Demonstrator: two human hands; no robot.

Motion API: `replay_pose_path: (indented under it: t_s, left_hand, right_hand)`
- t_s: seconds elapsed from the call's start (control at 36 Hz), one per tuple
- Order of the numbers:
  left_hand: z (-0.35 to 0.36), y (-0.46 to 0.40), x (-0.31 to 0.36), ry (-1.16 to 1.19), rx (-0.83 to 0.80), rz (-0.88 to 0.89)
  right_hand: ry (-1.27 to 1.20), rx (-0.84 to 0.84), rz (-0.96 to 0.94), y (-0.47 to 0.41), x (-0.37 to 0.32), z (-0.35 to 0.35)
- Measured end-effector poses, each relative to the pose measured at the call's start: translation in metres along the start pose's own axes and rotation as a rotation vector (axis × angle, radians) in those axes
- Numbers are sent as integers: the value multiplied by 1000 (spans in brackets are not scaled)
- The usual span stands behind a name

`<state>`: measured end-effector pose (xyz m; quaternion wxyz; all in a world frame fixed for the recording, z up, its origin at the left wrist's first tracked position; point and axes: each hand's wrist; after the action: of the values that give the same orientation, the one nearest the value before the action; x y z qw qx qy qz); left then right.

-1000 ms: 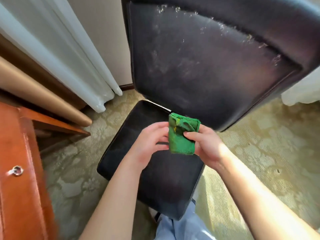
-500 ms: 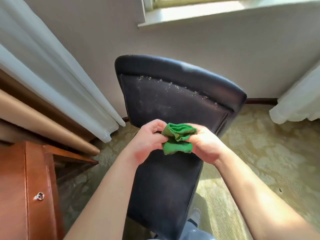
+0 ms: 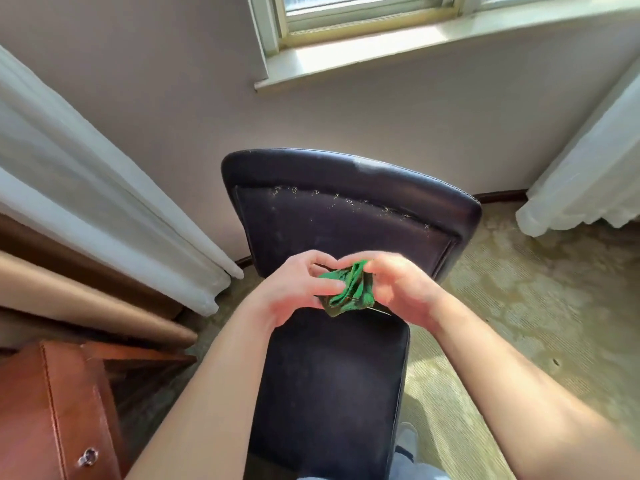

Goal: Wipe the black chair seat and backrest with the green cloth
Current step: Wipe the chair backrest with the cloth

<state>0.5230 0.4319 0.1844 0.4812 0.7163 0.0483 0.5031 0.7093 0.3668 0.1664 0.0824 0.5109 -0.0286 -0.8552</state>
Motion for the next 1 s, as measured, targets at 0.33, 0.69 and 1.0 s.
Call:
replay_pose_path:
  t_s: [0.33, 0.69, 1.0]
  left_hand:
    - [-23, -20, 21, -230, 162, 315]
    - [-22, -41, 65, -396, 181, 461]
    - [-27, -88, 84, -886, 827, 689]
  right_hand:
    - [11, 273, 87, -15, 20, 27]
    - [31, 739, -155, -4, 4, 26]
    - [384, 1098, -244, 3, 8, -9]
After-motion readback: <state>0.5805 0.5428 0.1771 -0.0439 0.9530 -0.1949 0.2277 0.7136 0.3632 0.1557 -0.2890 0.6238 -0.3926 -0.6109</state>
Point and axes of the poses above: each hand's wrist, its own y-axis away from the middle knuckle, its own z-axis out of the palm, x = y × z, and after that the axes turned 14 degrees about -z, right-handed
